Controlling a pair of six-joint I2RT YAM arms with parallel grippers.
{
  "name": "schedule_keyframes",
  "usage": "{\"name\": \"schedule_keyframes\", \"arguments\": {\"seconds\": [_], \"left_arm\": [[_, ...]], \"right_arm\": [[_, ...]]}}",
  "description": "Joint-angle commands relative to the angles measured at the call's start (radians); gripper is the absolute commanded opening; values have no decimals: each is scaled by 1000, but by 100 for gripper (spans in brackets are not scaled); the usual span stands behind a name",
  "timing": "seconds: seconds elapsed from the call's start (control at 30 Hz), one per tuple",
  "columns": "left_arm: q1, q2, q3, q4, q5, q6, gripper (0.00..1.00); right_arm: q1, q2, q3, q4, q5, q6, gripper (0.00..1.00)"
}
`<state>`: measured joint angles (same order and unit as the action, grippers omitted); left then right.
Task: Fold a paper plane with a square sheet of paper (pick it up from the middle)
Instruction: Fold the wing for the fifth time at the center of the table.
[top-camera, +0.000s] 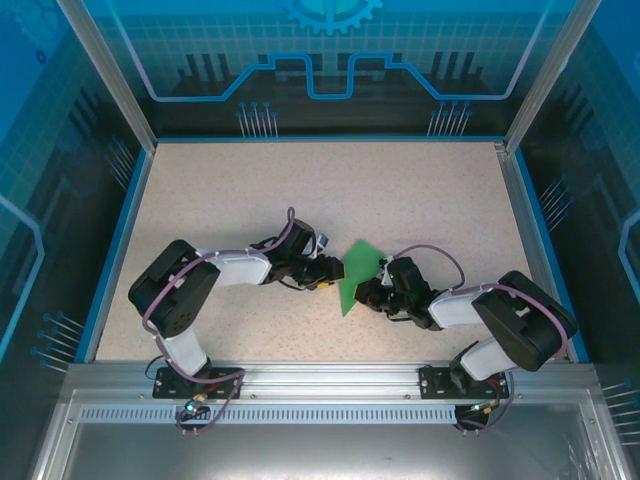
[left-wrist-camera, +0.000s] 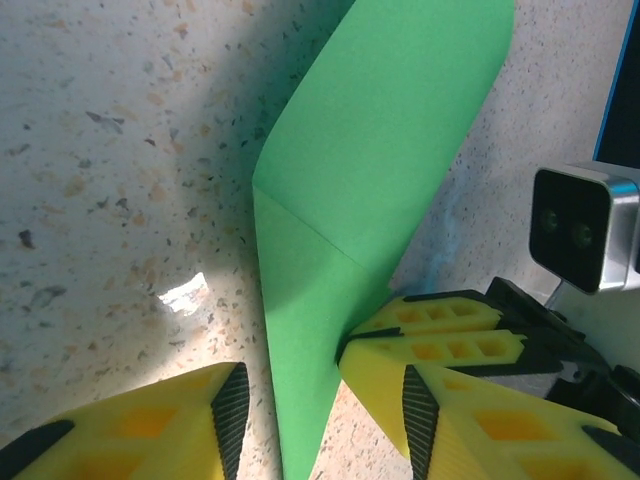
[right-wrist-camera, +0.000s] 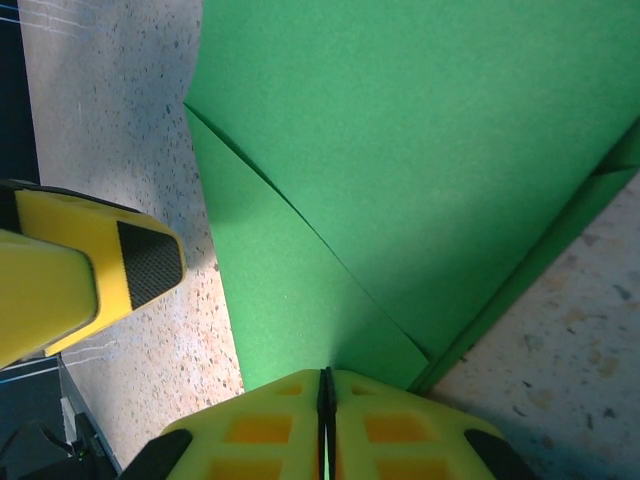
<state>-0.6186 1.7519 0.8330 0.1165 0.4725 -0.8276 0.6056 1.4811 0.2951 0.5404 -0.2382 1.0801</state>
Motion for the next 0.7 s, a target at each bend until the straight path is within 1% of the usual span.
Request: {"name": "schedule_keyframes", "arguments": {"seconds": [0.0,0.17,0.33,0.5,0.6,0.67], "left_arm": [[-7,32,-20,54,-27,-28,47],[-22,56,0,73,-37,-31,44],[-23,72,12,73,-37,-22,40],[-24,75,41,37,-45,4,27],[-23,66,44,15,-60,24,25],[-24,68,49,12,-61,31,22]], "right_arm": [[-32,36,-25,-73,63,-28,11],[-39,36,-24,-73,54,-32,11],[-44,34,-16,-78,45,-38,10],[-45,36,-11,-83,38,-43,11],[-49,33,-5,-88,35,-44,11],[-51,28,-1,-93,31,-46,11]]}}
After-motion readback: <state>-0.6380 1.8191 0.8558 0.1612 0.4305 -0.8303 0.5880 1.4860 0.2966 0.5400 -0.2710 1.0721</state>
